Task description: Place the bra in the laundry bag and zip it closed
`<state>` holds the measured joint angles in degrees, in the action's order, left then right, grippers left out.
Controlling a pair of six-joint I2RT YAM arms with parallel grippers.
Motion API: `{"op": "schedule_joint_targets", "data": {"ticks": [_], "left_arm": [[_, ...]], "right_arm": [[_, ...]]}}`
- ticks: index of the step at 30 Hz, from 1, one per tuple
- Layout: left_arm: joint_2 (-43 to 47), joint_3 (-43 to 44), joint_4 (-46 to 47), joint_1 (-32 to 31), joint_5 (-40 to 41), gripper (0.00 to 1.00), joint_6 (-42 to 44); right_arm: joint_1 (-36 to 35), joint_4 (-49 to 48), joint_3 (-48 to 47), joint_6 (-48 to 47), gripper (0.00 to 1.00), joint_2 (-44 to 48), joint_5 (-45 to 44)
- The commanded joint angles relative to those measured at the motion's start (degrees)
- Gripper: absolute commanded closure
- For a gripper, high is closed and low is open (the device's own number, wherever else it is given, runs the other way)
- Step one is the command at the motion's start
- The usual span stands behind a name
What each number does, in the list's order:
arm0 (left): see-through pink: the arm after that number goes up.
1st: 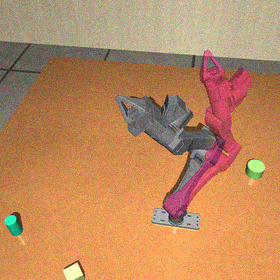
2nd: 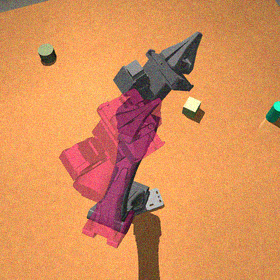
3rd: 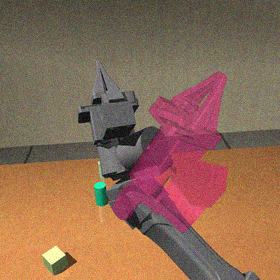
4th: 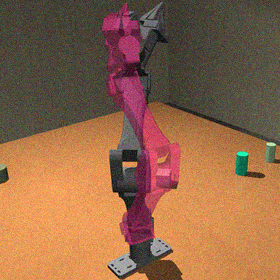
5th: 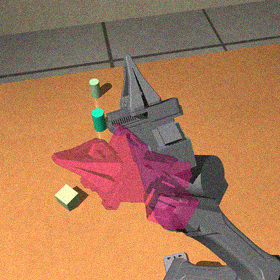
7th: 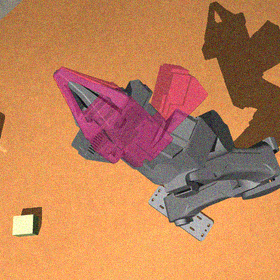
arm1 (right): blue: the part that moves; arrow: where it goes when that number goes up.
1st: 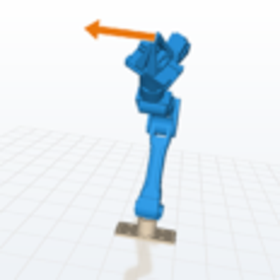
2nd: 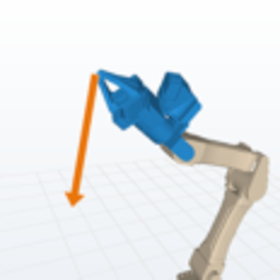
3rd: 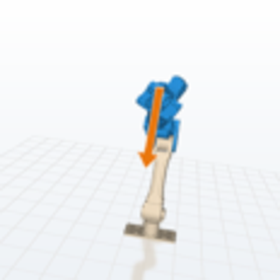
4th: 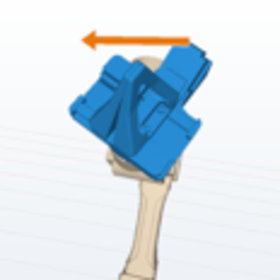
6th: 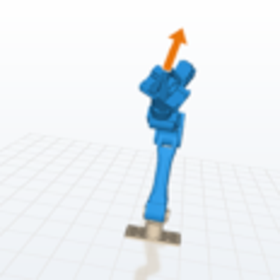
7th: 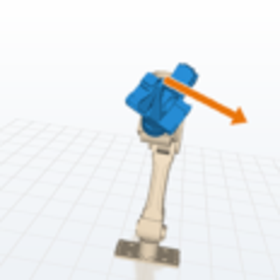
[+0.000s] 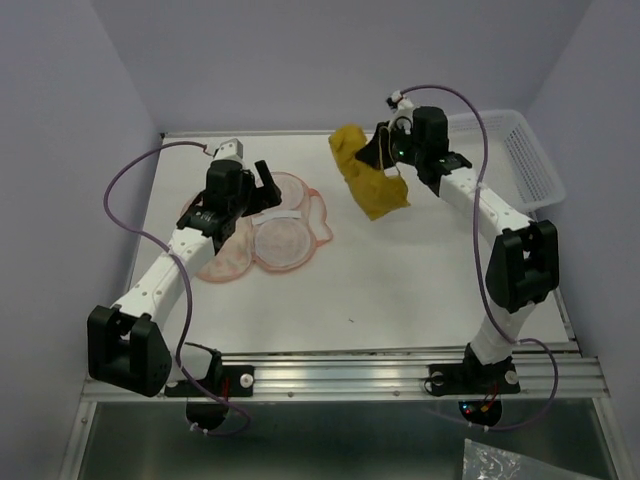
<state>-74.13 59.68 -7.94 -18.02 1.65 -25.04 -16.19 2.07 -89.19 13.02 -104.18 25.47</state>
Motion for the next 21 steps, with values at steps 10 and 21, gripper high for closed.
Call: {"op": "schedule_joint_targets", "data": {"ticks": [10, 21], "left_arm": [[0.74, -1.85, 3.64, -0.44, -0.77, 0.01, -1.95], [-1.81, 0.87, 2.94, -0.52, -0.50, 0.01, -0.46]], "right_arm": [[-0.51, 23.85, 4.56, -8.36, 0.22, -7.60, 2.85], [-0.51, 28.34, 0.32, -6.51, 0.00, 0.64, -31.43]]}}
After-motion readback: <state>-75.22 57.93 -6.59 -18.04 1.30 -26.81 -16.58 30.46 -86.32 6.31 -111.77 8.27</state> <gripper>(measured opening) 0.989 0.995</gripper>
